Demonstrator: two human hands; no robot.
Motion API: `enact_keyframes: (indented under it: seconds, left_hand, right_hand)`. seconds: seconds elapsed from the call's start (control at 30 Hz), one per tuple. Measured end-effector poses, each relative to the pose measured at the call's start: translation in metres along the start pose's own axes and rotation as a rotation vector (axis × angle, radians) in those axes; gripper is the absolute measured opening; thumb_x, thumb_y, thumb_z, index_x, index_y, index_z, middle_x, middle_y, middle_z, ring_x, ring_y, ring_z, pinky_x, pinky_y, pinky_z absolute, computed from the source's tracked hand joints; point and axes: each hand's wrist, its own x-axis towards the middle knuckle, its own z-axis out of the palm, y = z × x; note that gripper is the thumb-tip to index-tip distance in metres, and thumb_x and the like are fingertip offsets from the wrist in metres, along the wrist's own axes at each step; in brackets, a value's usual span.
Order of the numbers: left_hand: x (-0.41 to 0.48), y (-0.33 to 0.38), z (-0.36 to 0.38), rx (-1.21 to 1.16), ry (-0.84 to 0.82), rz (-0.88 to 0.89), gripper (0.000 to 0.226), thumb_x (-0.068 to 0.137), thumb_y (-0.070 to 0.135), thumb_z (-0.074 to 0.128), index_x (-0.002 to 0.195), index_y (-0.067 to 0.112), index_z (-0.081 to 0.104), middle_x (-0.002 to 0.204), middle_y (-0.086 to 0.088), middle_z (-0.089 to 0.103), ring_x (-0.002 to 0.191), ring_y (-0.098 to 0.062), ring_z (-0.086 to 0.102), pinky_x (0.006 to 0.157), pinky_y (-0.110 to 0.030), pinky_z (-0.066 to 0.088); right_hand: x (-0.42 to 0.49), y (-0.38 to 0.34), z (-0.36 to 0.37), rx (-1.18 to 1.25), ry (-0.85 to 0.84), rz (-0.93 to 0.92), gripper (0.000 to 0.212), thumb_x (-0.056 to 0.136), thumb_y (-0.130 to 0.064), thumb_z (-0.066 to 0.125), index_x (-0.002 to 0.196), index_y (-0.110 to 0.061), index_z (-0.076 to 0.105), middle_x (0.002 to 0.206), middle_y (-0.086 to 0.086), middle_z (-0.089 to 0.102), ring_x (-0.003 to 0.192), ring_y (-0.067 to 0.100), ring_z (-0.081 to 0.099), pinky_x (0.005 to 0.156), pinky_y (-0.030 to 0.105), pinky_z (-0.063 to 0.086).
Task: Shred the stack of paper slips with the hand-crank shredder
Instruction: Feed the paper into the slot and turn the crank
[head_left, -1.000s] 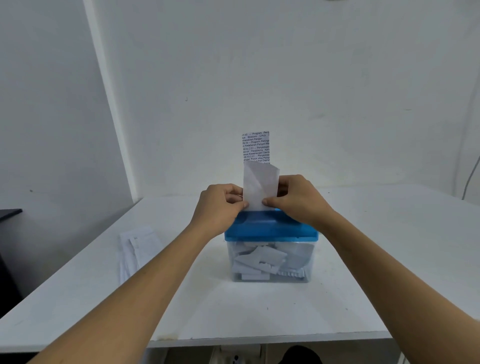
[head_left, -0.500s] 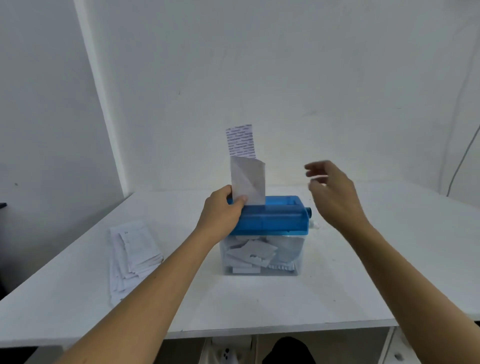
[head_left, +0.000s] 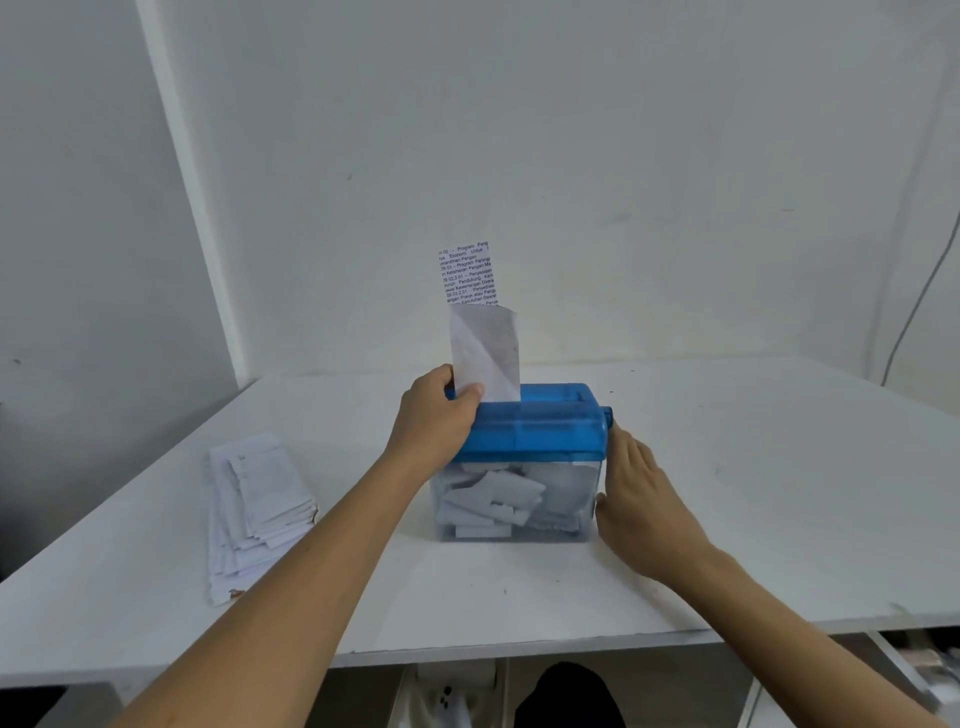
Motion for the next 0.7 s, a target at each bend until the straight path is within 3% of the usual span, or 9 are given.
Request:
enact_keyframes:
  seconds: [0.1, 0.23, 0.3, 0.43, 0.5, 0.57, 0.63, 0.7]
  left_hand:
    - [0.0, 0.0, 0.002, -0.001, 0.019, -0.005, 0.014, 0.102, 0.026, 0.053, 0.107, 0.015, 0.06, 0.093, 0.014, 0.059, 0.082, -0.003, 0.055, 0.066, -0.019, 0.047]
    - [0.0, -0.001, 0.003, 0.005, 0.03, -0.014, 0.017, 0.101, 0.025, 0.053, 0.106, 0.011, 0.061, 0.093, 0.011, 0.06, 0.081, -0.006, 0.056, 0.064, -0.021, 0.047]
    - [-0.001, 0.0, 0.003, -0.013, 0.026, -0.018, 0.014, 0.099, 0.027, 0.057, 0.106, 0.015, 0.06, 0.095, 0.011, 0.061, 0.084, -0.007, 0.057, 0.065, -0.019, 0.047]
    - [-0.006, 0.005, 0.001, -0.097, -0.006, -0.022, 0.042, 0.08, 0.048, 0.08, 0.113, 0.027, 0.061, 0.102, 0.015, 0.064, 0.089, 0.002, 0.058, 0.065, -0.014, 0.044]
    - [-0.006, 0.006, 0.0, -0.096, -0.009, -0.023, 0.05, 0.075, 0.052, 0.083, 0.114, 0.027, 0.063, 0.101, 0.016, 0.065, 0.089, 0.003, 0.058, 0.065, -0.014, 0.044]
    - [-0.007, 0.008, -0.001, -0.091, -0.026, -0.024, 0.045, 0.076, 0.052, 0.082, 0.11, 0.029, 0.063, 0.097, 0.02, 0.063, 0.088, 0.004, 0.058, 0.065, -0.013, 0.044]
    - [-0.005, 0.007, -0.002, -0.091, -0.039, -0.021, 0.04, 0.076, 0.051, 0.082, 0.106, 0.032, 0.064, 0.097, 0.02, 0.063, 0.089, 0.005, 0.058, 0.067, -0.014, 0.045]
    - [-0.004, 0.007, -0.003, -0.088, -0.047, -0.027, 0.041, 0.075, 0.051, 0.083, 0.106, 0.031, 0.066, 0.102, 0.016, 0.066, 0.09, 0.004, 0.058, 0.067, -0.015, 0.046]
  right_hand:
    - [-0.006, -0.004, 0.003, -0.003, 0.008, -0.05, 0.064, 0.095, -0.018, 0.059, 0.148, -0.017, 0.023, 0.143, -0.003, 0.035, 0.123, 0.01, 0.038, 0.111, 0.026, 0.039]
    - [-0.012, -0.016, -0.007, -0.112, -0.004, 0.025, 0.039, 0.096, -0.019, 0.055, 0.125, -0.019, 0.03, 0.115, -0.003, 0.053, 0.089, 0.011, 0.053, 0.076, 0.021, 0.052]
    - [-0.013, -0.024, -0.018, -0.197, -0.049, 0.081, 0.035, 0.096, -0.019, 0.054, 0.118, -0.022, 0.027, 0.097, -0.005, 0.059, 0.07, 0.012, 0.056, 0.062, 0.02, 0.051]
    - [-0.011, -0.038, -0.047, -0.396, -0.082, 0.111, 0.014, 0.091, -0.017, 0.05, 0.102, -0.017, 0.041, 0.08, -0.004, 0.053, 0.069, 0.016, 0.057, 0.058, 0.029, 0.048]
    - [-0.002, -0.049, -0.07, -0.433, -0.181, 0.12, 0.005, 0.09, -0.019, 0.049, 0.093, -0.017, 0.046, 0.079, -0.004, 0.047, 0.073, 0.019, 0.054, 0.06, 0.03, 0.041]
    - [0.013, -0.06, -0.097, -0.401, -0.381, 0.136, 0.016, 0.092, -0.025, 0.053, 0.081, -0.017, 0.045, 0.076, -0.004, 0.047, 0.067, 0.014, 0.05, 0.057, 0.026, 0.039]
    - [0.032, -0.066, -0.12, -0.279, -0.566, 0.201, 0.021, 0.093, -0.026, 0.059, 0.077, -0.014, 0.052, 0.068, -0.001, 0.049, 0.053, 0.012, 0.046, 0.05, 0.023, 0.043]
    - [0.048, -0.068, -0.141, -0.164, -0.635, 0.261, 0.018, 0.092, -0.022, 0.066, 0.082, -0.007, 0.065, 0.065, 0.002, 0.052, 0.049, 0.013, 0.048, 0.049, 0.024, 0.05]
